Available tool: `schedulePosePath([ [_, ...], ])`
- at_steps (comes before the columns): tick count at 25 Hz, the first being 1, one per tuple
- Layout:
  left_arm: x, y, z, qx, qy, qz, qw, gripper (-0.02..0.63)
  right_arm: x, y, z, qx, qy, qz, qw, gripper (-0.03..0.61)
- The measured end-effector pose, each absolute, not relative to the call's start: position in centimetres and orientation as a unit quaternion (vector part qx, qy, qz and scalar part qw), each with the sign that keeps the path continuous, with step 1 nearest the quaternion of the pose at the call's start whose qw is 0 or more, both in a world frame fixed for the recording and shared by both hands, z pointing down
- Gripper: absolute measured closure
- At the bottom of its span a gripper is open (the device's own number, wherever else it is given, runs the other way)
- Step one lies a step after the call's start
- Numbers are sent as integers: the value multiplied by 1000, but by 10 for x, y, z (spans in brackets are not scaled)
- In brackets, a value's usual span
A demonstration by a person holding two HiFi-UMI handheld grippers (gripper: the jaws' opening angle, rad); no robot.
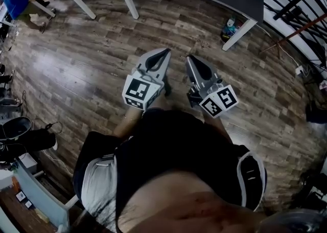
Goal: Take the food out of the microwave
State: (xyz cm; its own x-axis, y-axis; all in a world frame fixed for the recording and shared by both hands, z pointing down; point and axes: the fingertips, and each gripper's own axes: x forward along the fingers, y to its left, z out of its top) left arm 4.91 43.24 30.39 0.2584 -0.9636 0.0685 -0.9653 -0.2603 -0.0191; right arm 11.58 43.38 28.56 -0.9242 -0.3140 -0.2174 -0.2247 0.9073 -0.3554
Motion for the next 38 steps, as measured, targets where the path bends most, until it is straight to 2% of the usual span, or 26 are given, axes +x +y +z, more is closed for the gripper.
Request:
schedulePosePath([
  [26,-9,327,316,799,-600,21,34,611,54,335,292,-152,969,-161,113,588],
  [38,-55,275,331,796,-603,14,49,611,2,286,303,-145,971,-164,100,588],
])
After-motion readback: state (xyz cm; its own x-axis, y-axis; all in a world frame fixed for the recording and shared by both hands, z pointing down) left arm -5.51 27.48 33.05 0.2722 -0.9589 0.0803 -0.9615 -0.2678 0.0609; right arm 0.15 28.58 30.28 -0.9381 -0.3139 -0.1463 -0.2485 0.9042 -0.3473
